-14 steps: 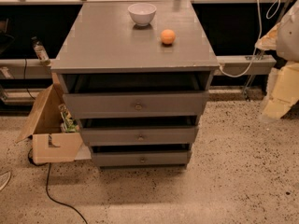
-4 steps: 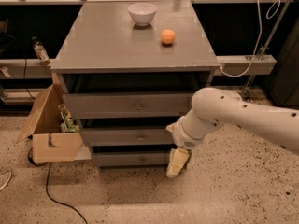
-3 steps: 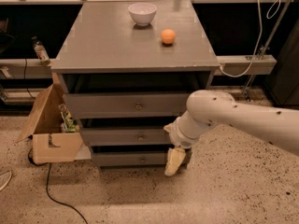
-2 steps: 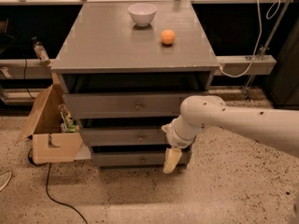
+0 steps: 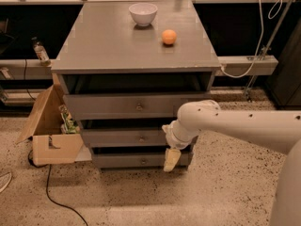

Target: Open middle drawer

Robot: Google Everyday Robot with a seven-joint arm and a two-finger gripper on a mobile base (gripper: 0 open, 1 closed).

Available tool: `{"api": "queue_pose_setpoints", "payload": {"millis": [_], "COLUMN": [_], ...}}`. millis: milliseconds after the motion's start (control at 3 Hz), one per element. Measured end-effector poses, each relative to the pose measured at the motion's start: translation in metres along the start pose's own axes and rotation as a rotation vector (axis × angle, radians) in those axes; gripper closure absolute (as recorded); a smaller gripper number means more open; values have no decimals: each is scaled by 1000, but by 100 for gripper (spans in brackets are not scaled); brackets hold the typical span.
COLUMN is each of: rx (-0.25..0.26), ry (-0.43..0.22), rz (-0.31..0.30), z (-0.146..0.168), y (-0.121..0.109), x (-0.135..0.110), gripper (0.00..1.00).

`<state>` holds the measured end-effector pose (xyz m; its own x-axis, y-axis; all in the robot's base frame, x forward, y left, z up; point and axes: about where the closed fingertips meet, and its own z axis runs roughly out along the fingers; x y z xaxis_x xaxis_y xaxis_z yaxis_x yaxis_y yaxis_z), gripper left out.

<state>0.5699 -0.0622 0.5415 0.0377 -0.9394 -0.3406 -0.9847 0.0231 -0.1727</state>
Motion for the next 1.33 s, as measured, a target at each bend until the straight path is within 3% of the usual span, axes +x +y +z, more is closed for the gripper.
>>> {"api": "queue_pose_setpoints", "payload": {"millis": [333, 1000, 1333], "rx": [29, 119, 129], "ry": [5, 12, 11], "rz": [-31, -89, -95], "z": [20, 64, 83], "y": [-12, -60, -83], "x": [8, 28, 34], "gripper": [0, 0, 0]}}
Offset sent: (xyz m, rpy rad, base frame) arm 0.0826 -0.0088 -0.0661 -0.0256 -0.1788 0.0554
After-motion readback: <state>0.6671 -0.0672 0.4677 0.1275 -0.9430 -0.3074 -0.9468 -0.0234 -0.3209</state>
